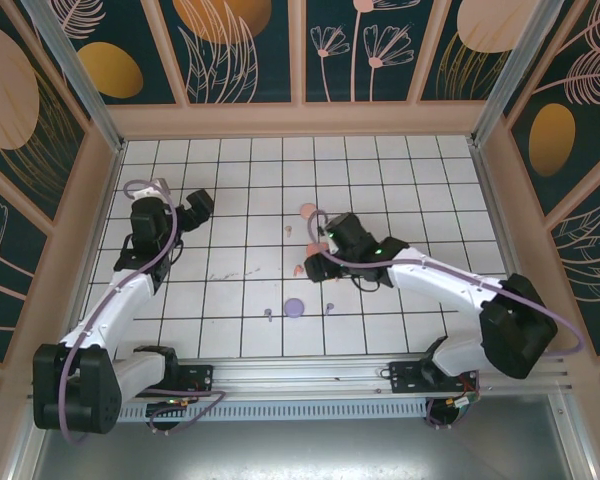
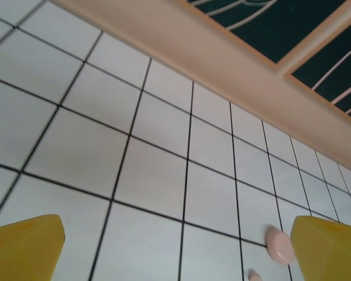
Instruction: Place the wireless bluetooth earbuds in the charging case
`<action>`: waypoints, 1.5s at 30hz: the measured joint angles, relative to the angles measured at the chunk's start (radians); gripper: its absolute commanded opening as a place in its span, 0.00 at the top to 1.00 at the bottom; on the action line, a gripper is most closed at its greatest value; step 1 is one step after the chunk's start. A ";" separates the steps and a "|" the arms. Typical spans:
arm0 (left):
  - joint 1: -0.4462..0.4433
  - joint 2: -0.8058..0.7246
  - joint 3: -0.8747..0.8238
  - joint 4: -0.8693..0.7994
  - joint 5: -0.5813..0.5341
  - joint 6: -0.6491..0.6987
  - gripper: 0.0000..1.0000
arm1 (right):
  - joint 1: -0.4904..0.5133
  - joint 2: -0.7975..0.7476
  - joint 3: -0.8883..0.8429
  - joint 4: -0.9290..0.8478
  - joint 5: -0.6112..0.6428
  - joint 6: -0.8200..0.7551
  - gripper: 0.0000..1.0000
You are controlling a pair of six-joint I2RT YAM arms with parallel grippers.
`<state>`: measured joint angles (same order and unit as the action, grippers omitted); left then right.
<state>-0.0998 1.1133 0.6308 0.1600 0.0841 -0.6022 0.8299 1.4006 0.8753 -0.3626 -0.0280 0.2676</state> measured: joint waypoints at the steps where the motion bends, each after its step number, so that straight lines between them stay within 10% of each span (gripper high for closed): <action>1: -0.006 0.000 -0.002 -0.008 0.010 -0.007 0.01 | 0.024 0.023 0.007 -0.009 0.000 -0.001 0.24; 14: -0.014 -0.019 -0.054 -0.035 0.009 -0.035 0.01 | 0.239 0.246 0.141 -0.117 0.031 -0.078 0.24; 45: -0.014 -0.081 -0.084 -0.062 -0.010 -0.039 0.01 | 0.270 0.392 0.194 -0.122 0.035 -0.098 0.39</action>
<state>-0.1143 1.0321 0.5472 0.0978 0.0738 -0.6415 1.0996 1.7927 1.0691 -0.4843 0.0067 0.1699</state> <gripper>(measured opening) 0.987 0.635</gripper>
